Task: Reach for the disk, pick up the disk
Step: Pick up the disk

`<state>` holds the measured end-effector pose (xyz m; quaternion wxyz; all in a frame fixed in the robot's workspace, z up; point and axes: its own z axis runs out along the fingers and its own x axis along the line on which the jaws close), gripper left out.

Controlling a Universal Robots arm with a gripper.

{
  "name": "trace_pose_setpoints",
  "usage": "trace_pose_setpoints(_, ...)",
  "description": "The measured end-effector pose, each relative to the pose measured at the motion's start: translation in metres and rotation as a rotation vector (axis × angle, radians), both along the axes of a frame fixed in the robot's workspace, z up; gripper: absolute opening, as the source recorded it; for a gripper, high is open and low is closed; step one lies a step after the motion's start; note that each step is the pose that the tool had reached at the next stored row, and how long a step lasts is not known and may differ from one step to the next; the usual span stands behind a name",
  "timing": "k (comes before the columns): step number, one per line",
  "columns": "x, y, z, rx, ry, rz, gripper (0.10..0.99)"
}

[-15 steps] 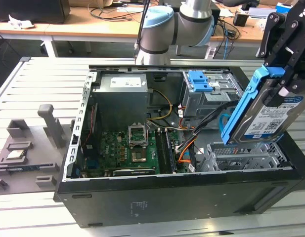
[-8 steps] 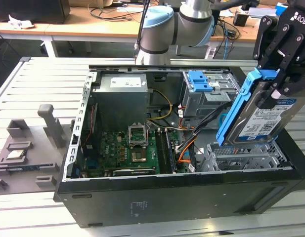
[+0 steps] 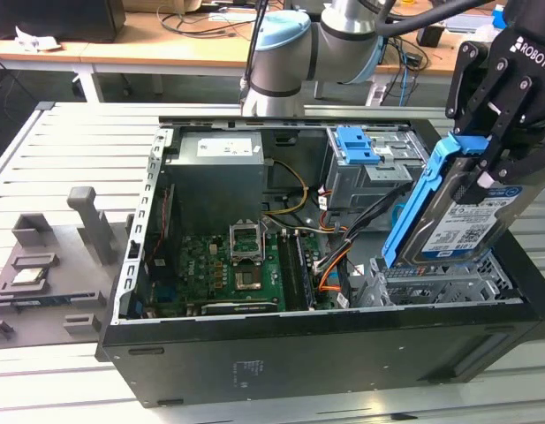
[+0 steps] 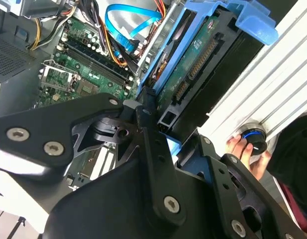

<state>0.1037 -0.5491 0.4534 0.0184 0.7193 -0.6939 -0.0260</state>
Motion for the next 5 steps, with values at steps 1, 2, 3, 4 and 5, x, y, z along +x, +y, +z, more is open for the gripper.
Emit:
trace_pose_setpoints(1,0.0,0.0,-0.0001,0.0,0.0,0.0,0.365)
trace_pose_setpoints(2,0.0,0.0,-0.0002,0.0,0.0,0.0,0.365)
trace_pose_setpoints(3,0.0,0.0,-0.0002,0.0,0.0,0.0,0.365)
trace_pose_setpoints(4,0.0,0.0,-0.0002,0.0,0.0,0.0,0.365)
trace_pose_setpoints(5,0.0,0.0,-0.0002,0.0,0.0,0.0,0.365)
